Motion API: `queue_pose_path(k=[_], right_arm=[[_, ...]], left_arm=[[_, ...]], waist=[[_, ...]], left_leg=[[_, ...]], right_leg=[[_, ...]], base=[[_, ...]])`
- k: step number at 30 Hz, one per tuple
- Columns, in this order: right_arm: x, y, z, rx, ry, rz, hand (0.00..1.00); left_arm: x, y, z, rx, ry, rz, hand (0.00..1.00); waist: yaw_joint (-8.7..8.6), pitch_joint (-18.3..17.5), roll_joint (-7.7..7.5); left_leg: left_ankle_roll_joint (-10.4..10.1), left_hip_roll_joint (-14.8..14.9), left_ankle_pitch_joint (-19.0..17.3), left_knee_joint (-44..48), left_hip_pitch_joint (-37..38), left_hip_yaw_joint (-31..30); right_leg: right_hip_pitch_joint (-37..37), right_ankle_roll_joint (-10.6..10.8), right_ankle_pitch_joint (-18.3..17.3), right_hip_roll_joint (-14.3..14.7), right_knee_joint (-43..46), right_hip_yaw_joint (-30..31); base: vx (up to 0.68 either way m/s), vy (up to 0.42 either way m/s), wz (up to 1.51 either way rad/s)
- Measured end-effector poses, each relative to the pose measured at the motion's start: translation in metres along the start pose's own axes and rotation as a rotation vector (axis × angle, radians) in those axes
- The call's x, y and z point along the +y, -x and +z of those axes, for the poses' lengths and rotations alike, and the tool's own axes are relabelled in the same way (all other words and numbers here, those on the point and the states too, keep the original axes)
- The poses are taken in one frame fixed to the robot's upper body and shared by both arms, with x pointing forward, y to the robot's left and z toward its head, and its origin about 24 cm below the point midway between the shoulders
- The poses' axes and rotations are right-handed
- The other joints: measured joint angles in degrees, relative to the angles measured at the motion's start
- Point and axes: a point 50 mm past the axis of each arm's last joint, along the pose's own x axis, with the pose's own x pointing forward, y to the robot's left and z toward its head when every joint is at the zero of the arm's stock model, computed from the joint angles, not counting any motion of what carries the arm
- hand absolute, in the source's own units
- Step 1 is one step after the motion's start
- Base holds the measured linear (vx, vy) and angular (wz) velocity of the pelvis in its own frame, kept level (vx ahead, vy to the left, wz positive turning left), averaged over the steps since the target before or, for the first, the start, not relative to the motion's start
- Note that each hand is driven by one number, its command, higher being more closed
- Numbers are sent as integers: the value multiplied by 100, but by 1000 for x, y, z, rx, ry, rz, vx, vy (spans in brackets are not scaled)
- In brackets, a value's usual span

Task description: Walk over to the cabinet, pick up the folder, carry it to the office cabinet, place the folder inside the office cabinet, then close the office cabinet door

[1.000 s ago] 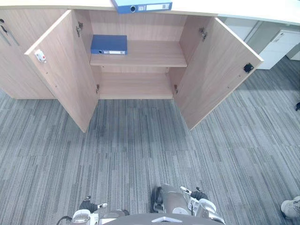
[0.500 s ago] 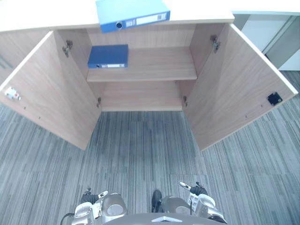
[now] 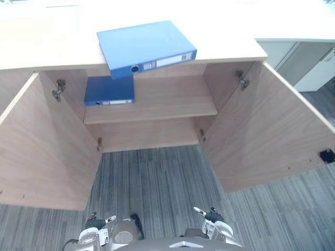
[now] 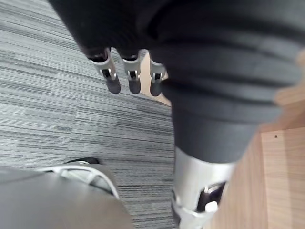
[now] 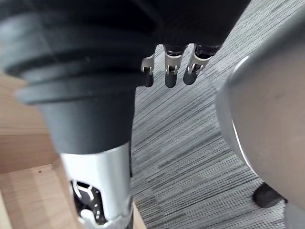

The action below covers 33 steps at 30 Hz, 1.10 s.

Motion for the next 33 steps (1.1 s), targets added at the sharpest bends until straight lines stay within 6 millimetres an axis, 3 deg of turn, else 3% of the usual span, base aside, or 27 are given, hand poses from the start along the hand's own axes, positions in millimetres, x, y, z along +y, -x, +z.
queue_pose_path(k=[2, 4, 6, 7, 8, 10, 11, 13, 15, 18, 21, 22, 23, 25, 27, 33], right_arm=[[7, -1, 5, -15, 2, 20, 0], [7, -1, 6, -18, 2, 22, 0], [7, -1, 6, -19, 1, 19, 0], [5, 0, 1, -5, 1, 14, 0], [-3, -1, 3, -8, 6, -3, 0], [-17, -2, 5, -12, 10, -40, 0], [-24, -2, 7, -16, 17, -55, 0], [-23, -2, 7, -16, 22, -52, 0], [-22, -1, 1, 2, 37, -46, 0], [-26, 0, -3, 15, 33, -57, 0], [-25, 0, -2, 15, 31, -56, 0], [-25, 0, -2, 14, 30, -57, 0], [-22, 0, -4, 20, 23, -51, 0], [-15, 2, -10, 34, 9, -38, 0], [-9, 3, -13, 41, 0, -25, 0], [-10, 3, -14, 45, -13, -31, 0]], left_arm=[[-4, 0, 1, -1, 23, -7, 0], [-8, 0, 1, -1, 30, -15, 0], [-17, 1, 2, 0, 38, -29, 0], [-20, 2, 1, 2, 45, -37, 0], [-25, 2, 3, 6, 61, -45, 0], [-39, 6, -6, 32, 88, -73, 0], [-42, 7, -7, 36, 105, -76, 0], [-41, 6, -3, 25, 118, -72, 0], [-36, 5, 3, 0, 145, -55, 0], [-38, 6, 5, -9, 145, -58, 0], [-39, 6, 5, -9, 144, -60, 0], [-40, 6, 5, -7, 144, -62, 0], [-36, 5, 6, -10, 140, -54, 0], [-27, 3, 6, -15, 127, -35, 0], [-24, 2, 8, -17, 120, -27, 0], [-28, 5, 0, -2, 70, -52, 0]], waist=[[-37, 0, 9], [-96, -4, 19], [-179, -13, 16], [-185, -60, -75], [-162, -68, 41], [-160, -168, 322], [-183, -149, 459], [-206, -137, 457], [-55, -125, 433], [-43, -111, 389], [-43, -104, 376], [-44, -107, 382], [-21, -109, 319], [-29, -180, 81], [-43, -188, -30], [-52, -325, 43]], left_leg=[[-56, -2, 34, -429, 501, -1], [-115, -2, 55, -648, 749, -49], [-287, -32, 51, -788, 801, -245], [-402, -150, 37, -839, 841, -354], [-568, -103, -34, -819, 919, -592], [-656, 76, -75, -798, 945, -687], [-680, 247, -90, -461, 874, -844], [-673, 506, -83, 747, 382, -1006], [-660, 966, -86, 2571, -394, -1031], [-565, 1093, -146, 2304, -593, -599], [-581, 927, -109, 1161, -635, -563], [-597, 778, 217, 413, -527, -644], [-600, 616, 507, 66, -359, -621], [-568, 376, 512, -222, -194, -557], [-537, 255, 494, -255, -77, -452], [-462, -67, 580, -928, 441, -309]], right_leg=[[-470, -235, -233, 67, -144, -271], [-645, -299, -252, 181, -913, -376], [-625, -410, 24, 312, -2175, -338], [-577, -507, 494, 335, -2859, -146], [-479, -558, 863, 354, -2877, -163], [-320, -596, 653, 467, -2956, -377], [-136, -645, 481, 522, -2959, -569], [124, -685, 346, 552, -3037, -722], [509, -794, 189, 665, -3149, -823], [840, -740, 142, 663, -3345, -756], [877, -663, 155, 632, -3422, -618], [858, -565, 122, 623, -3397, -549], [859, -426, 61, 580, -3346, -377], [910, -337, 104, 424, -3533, -246], [1088, -279, 184, 304, -3700, -219], [1381, -155, 327, 148, -4112, -107]], base=[[304, 10, 5], [279, -83, 23], [204, -141, 47], [328, -240, 61], [363, -243, 67], [290, -189, 59], [201, -148, 57], [226, -236, 53], [200, -163, 2], [183, -26, -15], [180, 111, -26], [200, 198, -32], [192, 187, -28], [173, 150, -16], [176, 165, -9], [44, 81, -11]])
